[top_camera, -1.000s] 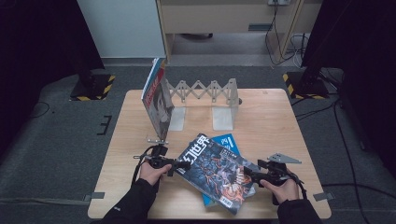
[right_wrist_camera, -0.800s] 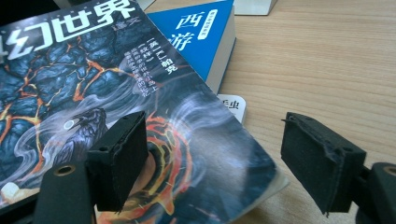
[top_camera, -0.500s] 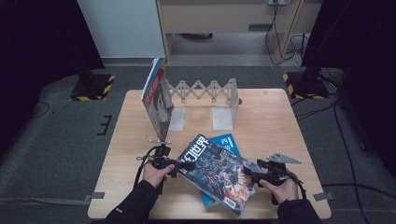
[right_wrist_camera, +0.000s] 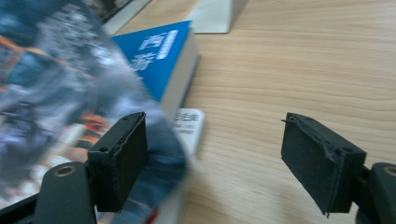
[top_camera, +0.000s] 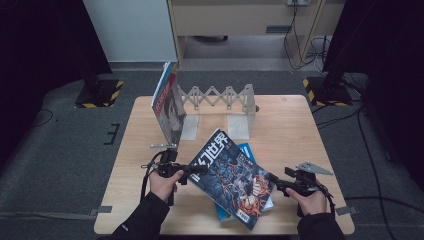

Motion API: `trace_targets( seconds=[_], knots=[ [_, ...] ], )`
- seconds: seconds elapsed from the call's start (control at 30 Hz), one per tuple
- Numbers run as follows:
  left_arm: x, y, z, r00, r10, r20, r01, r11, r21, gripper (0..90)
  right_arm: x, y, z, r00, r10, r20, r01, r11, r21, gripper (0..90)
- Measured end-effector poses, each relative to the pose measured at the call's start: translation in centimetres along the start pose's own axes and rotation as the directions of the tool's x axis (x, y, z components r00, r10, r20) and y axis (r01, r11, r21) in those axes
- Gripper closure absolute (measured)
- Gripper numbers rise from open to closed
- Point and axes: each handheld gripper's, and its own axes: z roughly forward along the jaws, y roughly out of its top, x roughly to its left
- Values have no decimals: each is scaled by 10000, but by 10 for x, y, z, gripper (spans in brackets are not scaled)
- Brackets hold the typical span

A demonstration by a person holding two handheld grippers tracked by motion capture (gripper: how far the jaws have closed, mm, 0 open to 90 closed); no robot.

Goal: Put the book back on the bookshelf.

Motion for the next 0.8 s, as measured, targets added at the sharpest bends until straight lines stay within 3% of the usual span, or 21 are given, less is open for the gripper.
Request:
trace_targets(
  seconds=[0.17, 0.23, 0.43, 0.5, 0.8],
  knots=[
    [-6, 4, -3, 10000, 56, -64, -56, 10000, -45, 822, -11, -3, 0, 9972, -155, 730, 131, 9994, 330, 202],
    [-9, 7, -3, 10000, 52, 27, -52, 9999, -97, 823, -15, -4, 1, 9923, -588, 1088, 514, 9963, 691, 194],
    [-21, 16, -14, 9991, 385, 192, -375, 9981, -488, 824, -30, -5, 3, 9823, -827, 1680, 618, 9901, 1260, 167],
    [-24, 20, -19, 9991, 337, 271, -315, 9965, -778, 824, -35, -7, 3, 9794, -846, 1835, 599, 9889, 1362, 167],
    [-30, 41, -38, 9976, 600, -336, -645, 9861, -1530, 823, -39, -10, 7, 9744, -1072, 1976, 690, 9792, 1909, 158]
  ],
)
